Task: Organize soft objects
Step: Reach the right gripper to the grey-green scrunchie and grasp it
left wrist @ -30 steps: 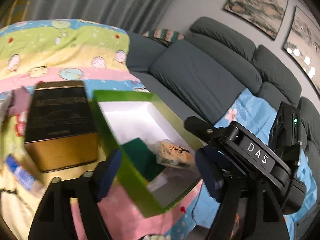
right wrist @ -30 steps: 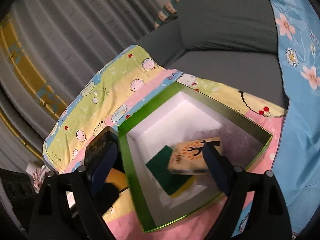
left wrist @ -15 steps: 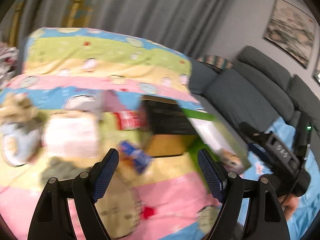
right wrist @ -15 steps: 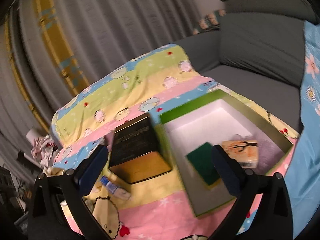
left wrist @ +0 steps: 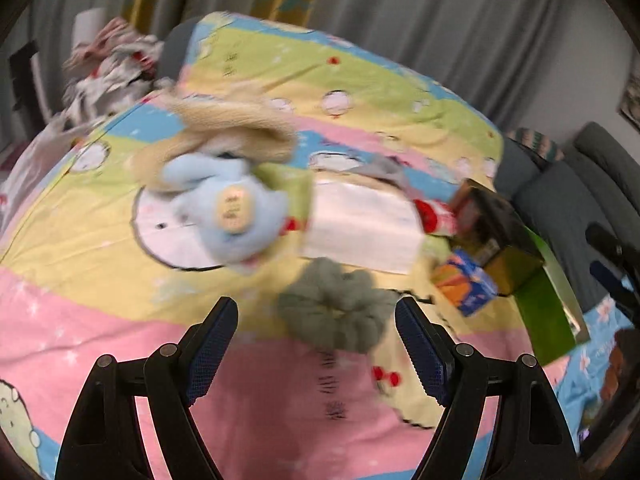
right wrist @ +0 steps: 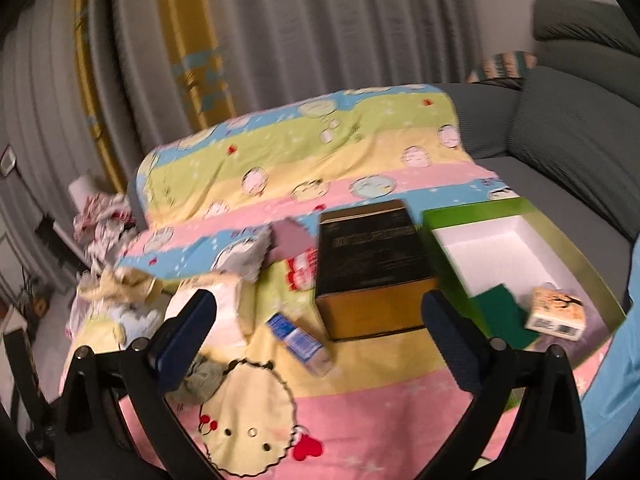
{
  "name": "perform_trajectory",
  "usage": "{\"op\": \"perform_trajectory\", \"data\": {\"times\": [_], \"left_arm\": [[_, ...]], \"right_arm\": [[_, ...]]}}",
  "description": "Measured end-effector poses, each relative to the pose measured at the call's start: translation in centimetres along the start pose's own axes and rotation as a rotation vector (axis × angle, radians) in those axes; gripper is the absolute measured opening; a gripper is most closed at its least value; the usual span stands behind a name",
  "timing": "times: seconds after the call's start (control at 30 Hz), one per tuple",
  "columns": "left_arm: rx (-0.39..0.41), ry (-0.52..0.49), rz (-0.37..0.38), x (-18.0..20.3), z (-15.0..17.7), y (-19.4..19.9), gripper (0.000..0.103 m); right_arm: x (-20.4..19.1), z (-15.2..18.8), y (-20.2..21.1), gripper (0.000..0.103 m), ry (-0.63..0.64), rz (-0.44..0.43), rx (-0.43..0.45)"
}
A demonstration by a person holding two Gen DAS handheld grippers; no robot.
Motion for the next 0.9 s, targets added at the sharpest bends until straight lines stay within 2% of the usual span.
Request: {"op": "perform_trajectory", "data": {"times": [0.17, 0.37, 0.43, 0.53, 0.7, 0.8, 0.83, 0.87, 0.9], "left_arm": [[-0.026, 0.084, -0.044, -3.1, -0.3, 0.0, 0.081], [-0.04, 0.122, -0.104, -5.3, -0.7, 0.6, 0.081], [-0.046, 0.132, -0.117, -5.9, -0.9, 0.9, 0.081], [-0.045, 0.157, -0.125, -6.7, -1.0, 1.3, 0.081], [-0.042, 0.195, -0.125, -7.8, -1.3, 1.6, 0.081], [-0.042, 0.187, -0.135, -7.8, -1.4, 1.7, 0.081], [-0.043, 0.183, -0.135, -7.7, -1.4, 1.6, 0.081], [-0.046, 0.177, -0.132, -7.6, -1.4, 1.6, 0.081], [-0.051, 0.17, -0.125, -7.7, -1.4, 1.6, 0.081]], "right_arm": [[-4.7, 1.4, -2.8, 0.102, 0.092, -0.049, -0.097], [-9.1, 3.3, -6.4, 0.102, 0.103, -0.246, -0.266], [-10.6, 4.1, -7.7, 0.101, 0.114, -0.251, -0.301], [-12.3, 5.0, -9.9, 0.101, 0.132, -0.213, -0.337], [-14.0, 6.2, -13.9, 0.095, 0.145, -0.206, -0.418], [-14.9, 7.1, -15.6, 0.088, 0.202, -0.167, -0.434], [-15.0, 7.4, -15.8, 0.082, 0.216, -0.149, -0.435], [-15.1, 7.7, -15.8, 0.068, 0.234, -0.117, -0.416], [-15.2, 7.7, -15.5, 0.059, 0.256, -0.089, -0.39]]}}
Point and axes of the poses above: each gripper's, at about its wrist camera, not at the fingertips, and y roughly against the way its jaws point, x to its right, z to its underside, the point moved 2 cm from there along -y, roughly the way its jaws point, and after that the axes turned 9 degrees about -x, right-handed, at the moved point
